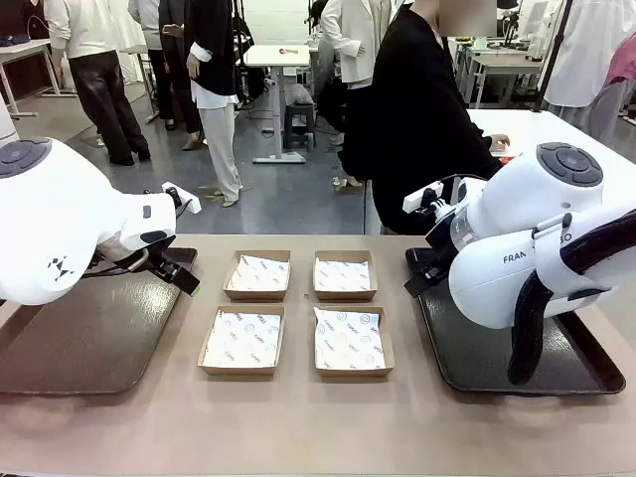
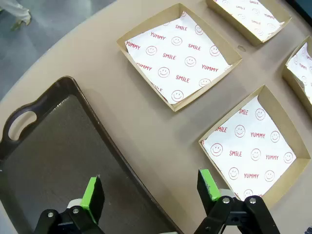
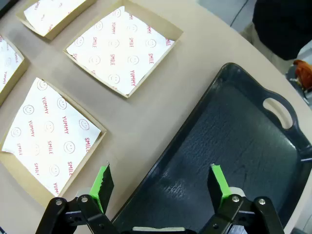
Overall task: Individually package the donuts and arrange them on the tray.
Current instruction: Pick up one Paper togo box.
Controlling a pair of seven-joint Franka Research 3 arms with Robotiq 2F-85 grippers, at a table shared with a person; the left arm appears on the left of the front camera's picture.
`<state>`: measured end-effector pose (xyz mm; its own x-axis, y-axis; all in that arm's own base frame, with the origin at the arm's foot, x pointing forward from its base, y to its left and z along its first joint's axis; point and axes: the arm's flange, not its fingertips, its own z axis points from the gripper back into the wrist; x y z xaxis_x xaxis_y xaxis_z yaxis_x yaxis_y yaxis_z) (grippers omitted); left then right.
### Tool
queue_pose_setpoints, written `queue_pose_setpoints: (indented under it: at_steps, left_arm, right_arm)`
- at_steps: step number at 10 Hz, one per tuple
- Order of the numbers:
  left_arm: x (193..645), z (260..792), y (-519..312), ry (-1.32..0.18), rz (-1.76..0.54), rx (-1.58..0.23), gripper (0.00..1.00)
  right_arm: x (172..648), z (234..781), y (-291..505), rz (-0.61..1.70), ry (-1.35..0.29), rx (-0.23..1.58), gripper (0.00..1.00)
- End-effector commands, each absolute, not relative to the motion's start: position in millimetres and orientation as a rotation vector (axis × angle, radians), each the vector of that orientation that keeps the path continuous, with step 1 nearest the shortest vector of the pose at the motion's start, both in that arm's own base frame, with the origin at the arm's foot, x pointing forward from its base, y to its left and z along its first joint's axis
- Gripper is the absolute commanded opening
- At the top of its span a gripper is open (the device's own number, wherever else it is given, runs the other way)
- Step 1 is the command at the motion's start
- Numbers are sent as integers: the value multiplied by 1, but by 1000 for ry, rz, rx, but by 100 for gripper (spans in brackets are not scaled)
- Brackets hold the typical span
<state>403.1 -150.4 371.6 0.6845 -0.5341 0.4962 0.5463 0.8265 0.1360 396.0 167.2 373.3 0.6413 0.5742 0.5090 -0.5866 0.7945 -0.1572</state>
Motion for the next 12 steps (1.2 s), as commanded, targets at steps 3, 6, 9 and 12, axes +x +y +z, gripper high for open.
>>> queue_pose_setpoints:
  at_steps: [3, 6, 9, 12]
  left_arm:
    - [403, 372, -150, -549, -606, -23, 100]
    - [403, 372, -150, -549, -606, -23, 100]
    - [403, 372, -150, -549, -606, -23, 100]
    - [403, 372, -150, -549, -606, -23, 100]
  right_arm:
    - [396, 373, 167, 662, -572, 23, 100]
    - [396, 373, 167, 662, -572, 23, 100]
    - [396, 373, 167, 662, -572, 23, 100]
    - [396, 373, 167, 662, -572, 23, 100]
